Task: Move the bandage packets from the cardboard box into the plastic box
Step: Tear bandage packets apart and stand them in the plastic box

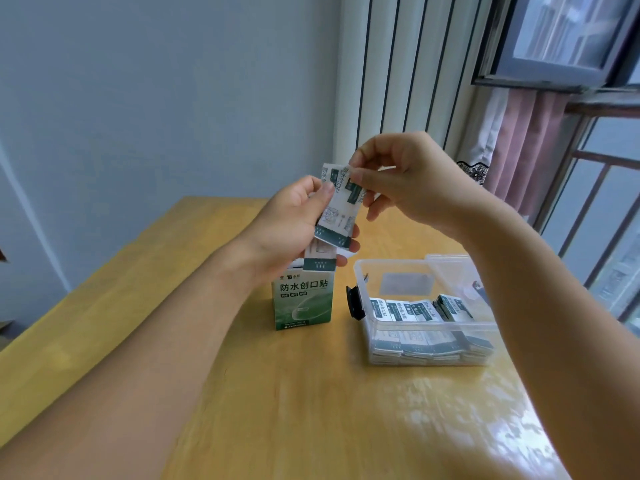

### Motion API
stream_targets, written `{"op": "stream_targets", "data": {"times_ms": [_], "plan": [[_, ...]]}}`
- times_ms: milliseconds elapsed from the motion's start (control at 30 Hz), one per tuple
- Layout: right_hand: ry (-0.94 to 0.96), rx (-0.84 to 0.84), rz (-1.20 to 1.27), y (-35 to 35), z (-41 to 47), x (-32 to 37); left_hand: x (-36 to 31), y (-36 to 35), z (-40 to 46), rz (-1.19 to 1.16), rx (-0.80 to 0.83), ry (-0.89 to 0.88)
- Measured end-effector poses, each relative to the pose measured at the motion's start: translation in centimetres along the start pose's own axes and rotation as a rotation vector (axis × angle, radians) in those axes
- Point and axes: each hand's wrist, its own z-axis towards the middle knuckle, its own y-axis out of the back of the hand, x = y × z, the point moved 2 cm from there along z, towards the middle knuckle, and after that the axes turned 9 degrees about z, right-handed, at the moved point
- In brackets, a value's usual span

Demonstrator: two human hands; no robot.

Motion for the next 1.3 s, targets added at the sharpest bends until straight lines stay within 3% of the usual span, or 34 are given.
{"op": "stream_targets", "data": {"times_ms": [267,433,600,700,833,967,1167,1300], "plan": [[-0.030,0.087,-0.105,-0.1,-0.2,-0.6,0.7,-2.9,-0.2,-0.163,-0.042,0.110],[-0.012,0.040,-0.208,-0.2,-0.6,0.0,0.2,-2.5,-0.1,-0.288,-0.073,0.156],[-0.045,0.408,-0.540,-1.6,-2.4,1.3,-0.2,-2.3,-0.3,-0.063,-0.190,0.128],[0.008,0.391,-0.664,-3.2,-2.7,0.9,-0.5,-2.9,-0.6,-0.040,-0.151,0.118],[0.036,0.283,-0.618,-2.7,-2.4,0.9,-0.6,-3.4,-0.8,-0.112,-0.050,0.114],[0.058,0.289,-0.624,-2.3,-2.3,0.7,-0.1,-3.6,-0.7,-0.186,0.040,0.151],[-0.034,0.318,-0.535,-0.7,-2.6,0.5,0.4,-4.5,-0.7,-0.092,-0.025,0.133],[-0.078,0.319,-0.378,1.8,-3.2,0.8,0.0,-4.5,-0.7,-0.012,0.017,0.063]]}}
